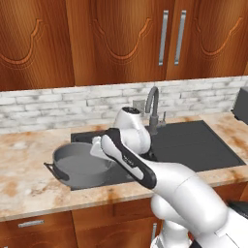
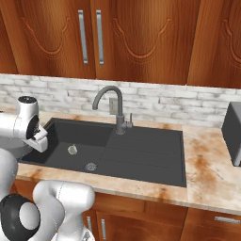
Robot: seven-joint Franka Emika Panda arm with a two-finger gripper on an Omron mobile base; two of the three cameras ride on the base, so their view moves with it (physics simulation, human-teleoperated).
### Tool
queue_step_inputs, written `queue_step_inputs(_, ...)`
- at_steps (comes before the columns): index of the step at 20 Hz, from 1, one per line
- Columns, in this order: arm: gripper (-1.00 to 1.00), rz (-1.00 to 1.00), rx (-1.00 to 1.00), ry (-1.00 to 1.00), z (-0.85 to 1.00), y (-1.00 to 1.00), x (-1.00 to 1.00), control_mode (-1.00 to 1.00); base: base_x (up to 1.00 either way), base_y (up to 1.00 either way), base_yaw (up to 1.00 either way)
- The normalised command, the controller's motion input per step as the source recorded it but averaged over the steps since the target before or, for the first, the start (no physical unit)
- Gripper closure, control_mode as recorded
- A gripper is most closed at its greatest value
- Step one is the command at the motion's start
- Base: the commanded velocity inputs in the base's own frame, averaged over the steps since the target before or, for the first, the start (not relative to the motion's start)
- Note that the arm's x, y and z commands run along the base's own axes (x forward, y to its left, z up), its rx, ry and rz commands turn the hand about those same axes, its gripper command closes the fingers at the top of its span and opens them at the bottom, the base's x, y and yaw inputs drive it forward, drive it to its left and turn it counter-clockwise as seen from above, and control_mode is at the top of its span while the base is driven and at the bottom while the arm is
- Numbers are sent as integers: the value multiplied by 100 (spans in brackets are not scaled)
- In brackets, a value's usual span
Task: Dump the garlic from the pot into the sink. Then turn on the water and wash the garlic. Then turn off the water and put the garlic back in the pot.
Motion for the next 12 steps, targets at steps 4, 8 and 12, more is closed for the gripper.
queue_step_inputs(4, 100, 0, 0, -2, -17, 43, 46, -100, 0, 0, 0)
queue_step_inputs(8, 100, 0, 0, 0, -9, 43, 49, -100, 0, 0, 0)
queue_step_inputs(12, 100, 0, 0, 7, -8, 45, 26, -100, 0, 0, 0)
